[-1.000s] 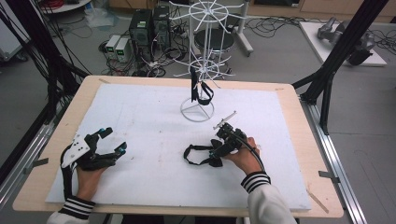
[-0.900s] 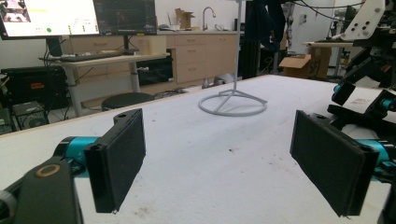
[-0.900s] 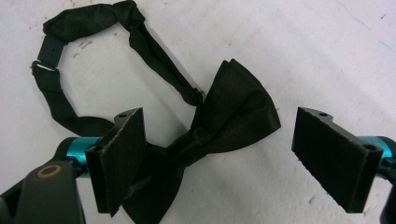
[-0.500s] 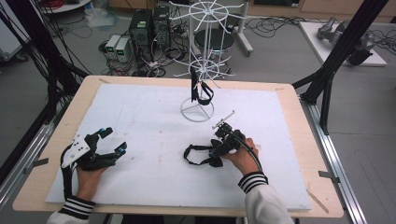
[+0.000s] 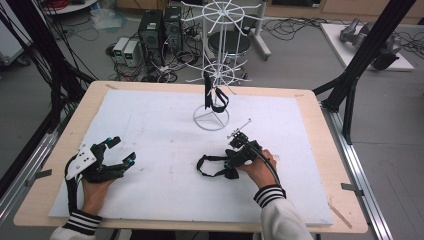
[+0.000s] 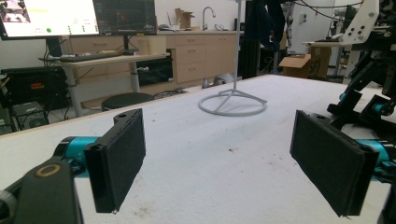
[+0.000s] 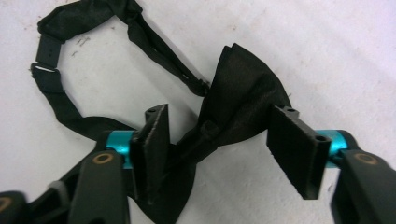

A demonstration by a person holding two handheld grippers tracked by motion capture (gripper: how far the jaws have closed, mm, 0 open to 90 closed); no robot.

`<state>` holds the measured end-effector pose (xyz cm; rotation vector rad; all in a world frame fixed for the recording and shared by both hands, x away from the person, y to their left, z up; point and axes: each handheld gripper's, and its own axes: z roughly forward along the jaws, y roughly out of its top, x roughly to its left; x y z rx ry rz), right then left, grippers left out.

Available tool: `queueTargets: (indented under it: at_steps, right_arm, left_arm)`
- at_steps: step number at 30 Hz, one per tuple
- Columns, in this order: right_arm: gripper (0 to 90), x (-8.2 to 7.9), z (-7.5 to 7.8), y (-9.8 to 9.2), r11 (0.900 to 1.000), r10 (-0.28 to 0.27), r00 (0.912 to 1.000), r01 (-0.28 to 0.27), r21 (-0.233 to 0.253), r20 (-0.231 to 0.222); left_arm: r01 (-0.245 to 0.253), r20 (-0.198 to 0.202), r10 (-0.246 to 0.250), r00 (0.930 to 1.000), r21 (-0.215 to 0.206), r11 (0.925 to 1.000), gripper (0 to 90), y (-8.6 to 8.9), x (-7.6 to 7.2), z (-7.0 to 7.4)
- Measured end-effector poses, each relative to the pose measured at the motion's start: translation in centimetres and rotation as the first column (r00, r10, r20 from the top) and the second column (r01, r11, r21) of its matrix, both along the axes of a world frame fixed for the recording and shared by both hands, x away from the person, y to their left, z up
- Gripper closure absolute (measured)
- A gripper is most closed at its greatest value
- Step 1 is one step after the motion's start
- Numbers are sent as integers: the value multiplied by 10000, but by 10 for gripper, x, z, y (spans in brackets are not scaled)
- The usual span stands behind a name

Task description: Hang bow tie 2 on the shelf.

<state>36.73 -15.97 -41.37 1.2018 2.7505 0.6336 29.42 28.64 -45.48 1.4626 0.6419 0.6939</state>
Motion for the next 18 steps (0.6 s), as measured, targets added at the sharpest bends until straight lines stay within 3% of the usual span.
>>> queueTargets:
  at_steps: [8,14,18]
  right_arm:
    - [429,0,-2,-1,9995,-320,9992,321,19,-231]
    - [543,-1,-1,2,9988,-493,9984,491,-89,-289]
    - [707,-2,0,3,9975,-701,9961,697,-81,-533]
  left_arm:
    - [-8,-7,8,10000,8,10000,185,0,0,0]
    - [-11,-1,11,10000,0,10000,185,0,0,0]
    - [0,-22,0,10000,10,10000,185,0,0,0]
